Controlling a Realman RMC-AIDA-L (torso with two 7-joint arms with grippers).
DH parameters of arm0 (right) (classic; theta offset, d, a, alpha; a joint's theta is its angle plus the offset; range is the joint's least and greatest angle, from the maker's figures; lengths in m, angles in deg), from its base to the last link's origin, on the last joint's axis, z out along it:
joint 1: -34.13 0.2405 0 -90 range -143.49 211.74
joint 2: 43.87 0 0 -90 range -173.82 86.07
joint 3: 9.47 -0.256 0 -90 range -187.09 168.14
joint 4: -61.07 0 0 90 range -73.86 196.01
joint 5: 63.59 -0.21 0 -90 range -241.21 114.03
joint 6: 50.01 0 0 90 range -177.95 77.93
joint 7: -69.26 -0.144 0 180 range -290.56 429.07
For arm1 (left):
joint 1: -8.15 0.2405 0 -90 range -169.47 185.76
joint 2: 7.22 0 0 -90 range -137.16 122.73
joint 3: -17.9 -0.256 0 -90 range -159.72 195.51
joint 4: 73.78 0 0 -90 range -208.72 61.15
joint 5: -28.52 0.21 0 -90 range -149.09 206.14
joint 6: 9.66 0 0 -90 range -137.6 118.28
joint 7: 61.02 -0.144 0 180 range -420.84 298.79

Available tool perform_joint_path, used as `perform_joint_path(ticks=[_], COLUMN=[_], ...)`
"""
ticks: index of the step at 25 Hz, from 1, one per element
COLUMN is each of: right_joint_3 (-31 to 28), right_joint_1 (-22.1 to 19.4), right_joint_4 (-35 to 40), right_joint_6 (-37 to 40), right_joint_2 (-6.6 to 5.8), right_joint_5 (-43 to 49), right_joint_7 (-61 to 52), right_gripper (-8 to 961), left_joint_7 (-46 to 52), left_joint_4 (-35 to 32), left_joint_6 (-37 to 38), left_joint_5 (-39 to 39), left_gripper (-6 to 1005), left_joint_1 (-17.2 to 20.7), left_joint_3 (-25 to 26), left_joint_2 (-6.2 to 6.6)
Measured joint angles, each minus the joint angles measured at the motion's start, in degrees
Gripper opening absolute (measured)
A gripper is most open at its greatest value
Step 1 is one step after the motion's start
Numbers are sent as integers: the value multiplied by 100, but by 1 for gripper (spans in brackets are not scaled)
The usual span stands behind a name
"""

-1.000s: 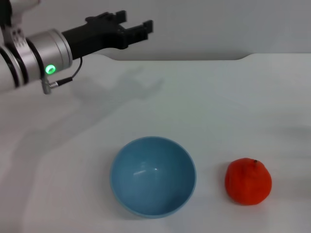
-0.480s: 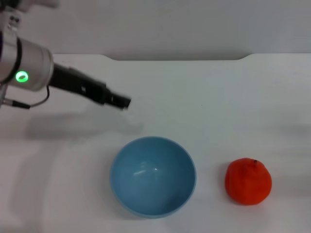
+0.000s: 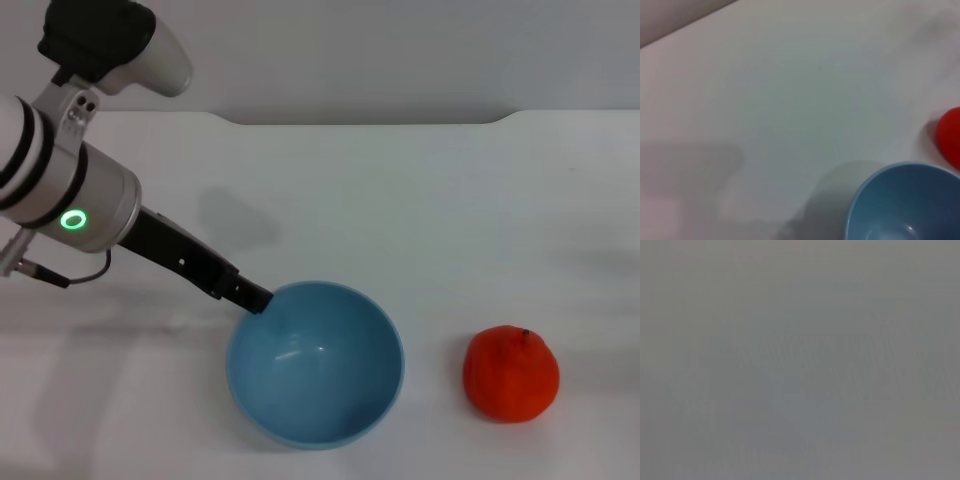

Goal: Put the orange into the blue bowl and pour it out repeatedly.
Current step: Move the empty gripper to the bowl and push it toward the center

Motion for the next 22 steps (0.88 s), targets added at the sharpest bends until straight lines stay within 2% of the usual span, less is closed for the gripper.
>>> perform_joint_path(ticks=[14,22], right_joint_3=[-3,-21], right_joint_1=[-48,-67], right_joint_4=[15,7], right_joint_6=[0,0], right_joint_2=[8,9], right_joint_5=[0,0], right_joint_7=[0,0], right_gripper=[468,468], left_joint_7=[41,40], left_joint_4=[1425,1921], left_joint_6=[-704,-947], left_joint_5=[36,25], left_gripper=[796,774], left_joint_1=[-436,-601], left_joint_3=[-340,-613], left_joint_2=[-17,-21])
